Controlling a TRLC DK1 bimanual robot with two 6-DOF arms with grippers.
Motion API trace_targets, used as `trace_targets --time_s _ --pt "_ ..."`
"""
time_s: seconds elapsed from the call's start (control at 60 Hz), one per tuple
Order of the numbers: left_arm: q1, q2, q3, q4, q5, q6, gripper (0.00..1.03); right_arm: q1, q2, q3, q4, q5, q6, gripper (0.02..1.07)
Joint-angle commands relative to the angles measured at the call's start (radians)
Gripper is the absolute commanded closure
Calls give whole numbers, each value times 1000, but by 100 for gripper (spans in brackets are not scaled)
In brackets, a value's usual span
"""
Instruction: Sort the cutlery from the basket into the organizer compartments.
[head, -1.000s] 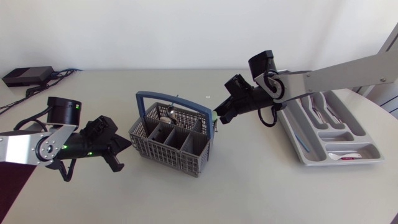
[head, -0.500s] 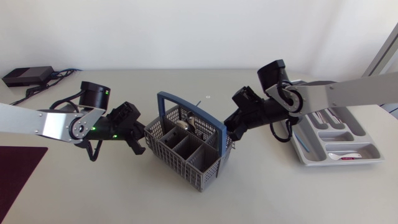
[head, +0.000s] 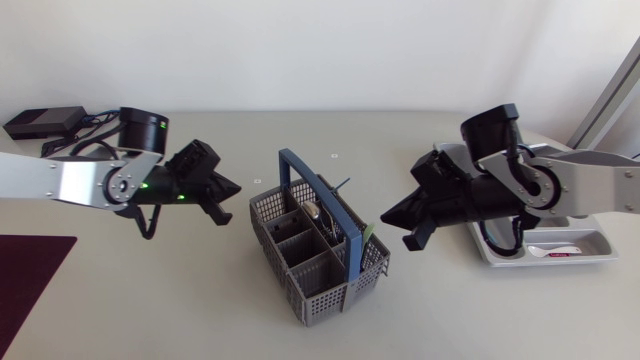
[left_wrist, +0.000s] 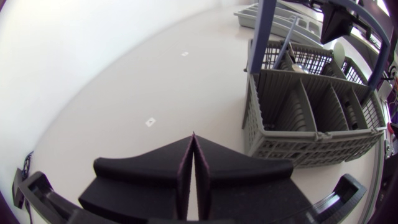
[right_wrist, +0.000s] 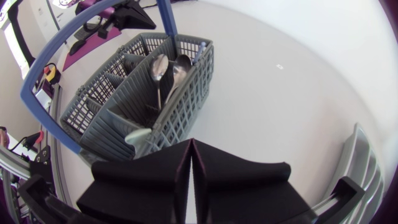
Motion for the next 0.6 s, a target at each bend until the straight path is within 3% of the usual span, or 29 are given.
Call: trace_targets --time_s 0.0,0.267,0.583 --pt "18 -114 -74 -37 0 23 100 -19 -55 -54 -41 8 -35 101" --pt "-56 -286 -211 -123 8 43 100 -21 -190 -167 -127 25 -90 101" --pt "-160 -145 -157 -105 9 19 100 44 -184 -187 -90 55 -58 101"
